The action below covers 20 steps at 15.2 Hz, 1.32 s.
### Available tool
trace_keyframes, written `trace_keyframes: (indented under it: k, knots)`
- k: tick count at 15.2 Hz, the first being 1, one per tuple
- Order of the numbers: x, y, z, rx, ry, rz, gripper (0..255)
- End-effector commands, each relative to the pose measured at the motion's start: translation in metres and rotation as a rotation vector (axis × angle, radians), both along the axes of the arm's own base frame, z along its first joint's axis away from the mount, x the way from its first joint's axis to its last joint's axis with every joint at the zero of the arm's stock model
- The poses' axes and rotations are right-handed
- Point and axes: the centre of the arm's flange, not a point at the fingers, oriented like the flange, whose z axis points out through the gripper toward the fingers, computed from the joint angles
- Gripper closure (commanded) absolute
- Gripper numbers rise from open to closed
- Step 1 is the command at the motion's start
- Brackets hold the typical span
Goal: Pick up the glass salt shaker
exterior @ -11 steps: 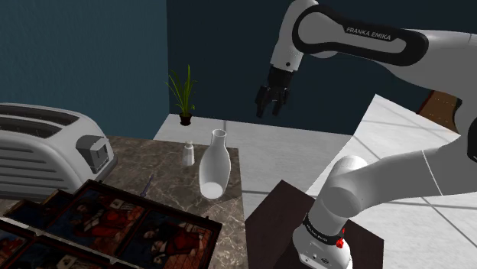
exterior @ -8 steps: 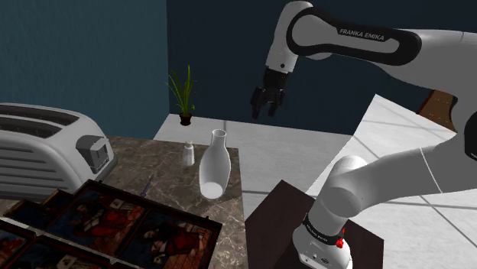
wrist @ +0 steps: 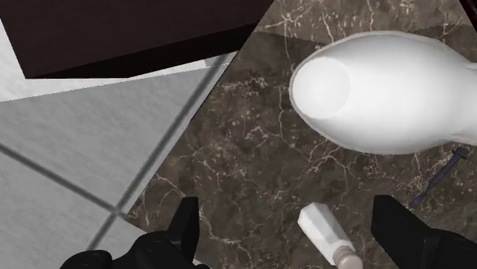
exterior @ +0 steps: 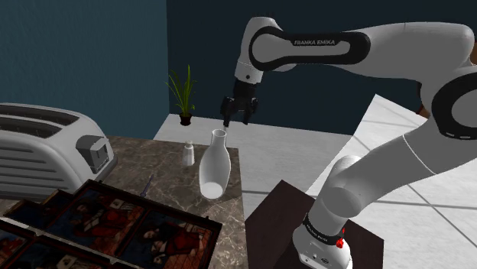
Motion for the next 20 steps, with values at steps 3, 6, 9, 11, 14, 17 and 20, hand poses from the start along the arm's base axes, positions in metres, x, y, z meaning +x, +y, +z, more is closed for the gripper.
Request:
trace_keyframes:
  k: [3,6,9,11,14,17,20]
  knots:
    - [0.041,0.023,-0.027,-0.002,0.004,-0.032,0]
    - [0.072,0.039,-0.047,-0.005,0.008,-0.056,0]
    - [0.102,0.055,-0.067,-0.007,0.012,-0.079,0]
    - [0.123,0.065,-0.080,-0.009,0.014,-0.095,0]
    - [0.154,0.080,-0.100,-0.011,0.018,-0.119,0]
    - [0.155,0.080,-0.111,-0.011,0.018,-0.119,0]
    - [0.155,0.080,-0.127,-0.011,0.018,-0.119,0]
